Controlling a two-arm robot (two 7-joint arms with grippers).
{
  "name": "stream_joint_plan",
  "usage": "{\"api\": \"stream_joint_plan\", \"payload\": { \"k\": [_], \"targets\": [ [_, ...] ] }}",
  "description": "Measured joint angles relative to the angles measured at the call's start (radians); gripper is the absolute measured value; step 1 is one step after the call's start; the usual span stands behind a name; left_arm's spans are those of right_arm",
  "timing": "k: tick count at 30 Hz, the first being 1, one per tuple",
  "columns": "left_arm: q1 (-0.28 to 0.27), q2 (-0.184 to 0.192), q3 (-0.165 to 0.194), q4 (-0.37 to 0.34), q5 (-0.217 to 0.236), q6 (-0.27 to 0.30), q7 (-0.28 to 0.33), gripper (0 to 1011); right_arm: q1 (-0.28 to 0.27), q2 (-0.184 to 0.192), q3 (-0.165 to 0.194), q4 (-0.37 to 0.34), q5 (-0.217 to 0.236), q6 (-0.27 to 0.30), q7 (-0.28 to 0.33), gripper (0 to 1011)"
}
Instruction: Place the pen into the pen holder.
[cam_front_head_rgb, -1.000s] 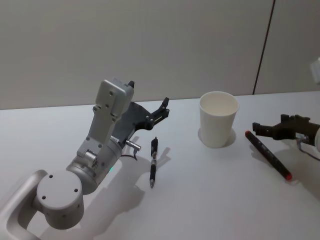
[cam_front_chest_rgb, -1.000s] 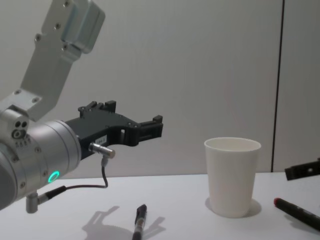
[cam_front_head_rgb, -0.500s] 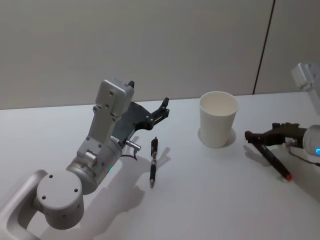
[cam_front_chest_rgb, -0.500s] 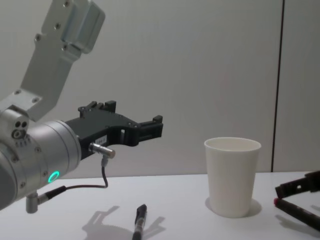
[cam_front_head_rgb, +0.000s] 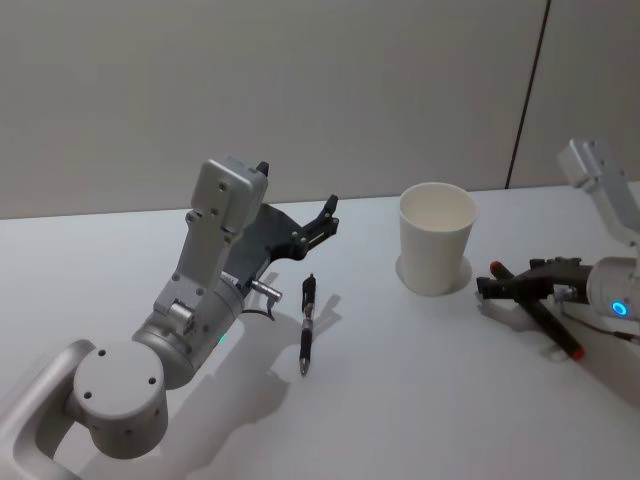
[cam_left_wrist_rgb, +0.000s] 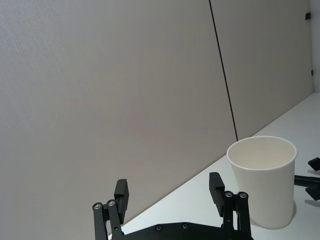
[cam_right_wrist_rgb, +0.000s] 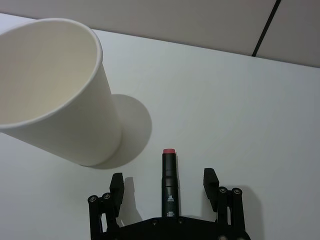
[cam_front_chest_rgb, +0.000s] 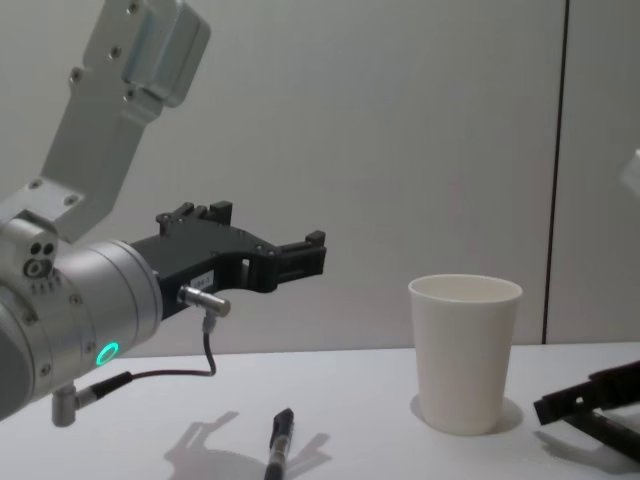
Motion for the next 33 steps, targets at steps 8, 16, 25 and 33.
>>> {"api": "stream_joint_plan", "payload": {
  "k": [8, 16, 25, 33],
  "targets": [
    [0.0, 0.0, 0.0, 0.0, 0.0, 0.0, 0.0, 1001, 0.011, -0.01, -0.013, 0.026, -0.018, -0.003, 0.012, 1001],
    [0.0, 0.0, 0.0, 0.0, 0.0, 0.0, 0.0, 1001, 0.017, -0.015, -0.019, 0.039, -0.03, -0.008, 0.015, 876],
    [0.0, 0.0, 0.0, 0.0, 0.0, 0.0, 0.0, 1001, 0.02, -0.017, -0.021, 0.046, -0.034, -0.01, 0.019, 756],
    [0.0, 0.0, 0.0, 0.0, 0.0, 0.0, 0.0, 1001, 0.021, -0.018, -0.023, 0.049, -0.035, -0.01, 0.02, 695]
  ]
}}
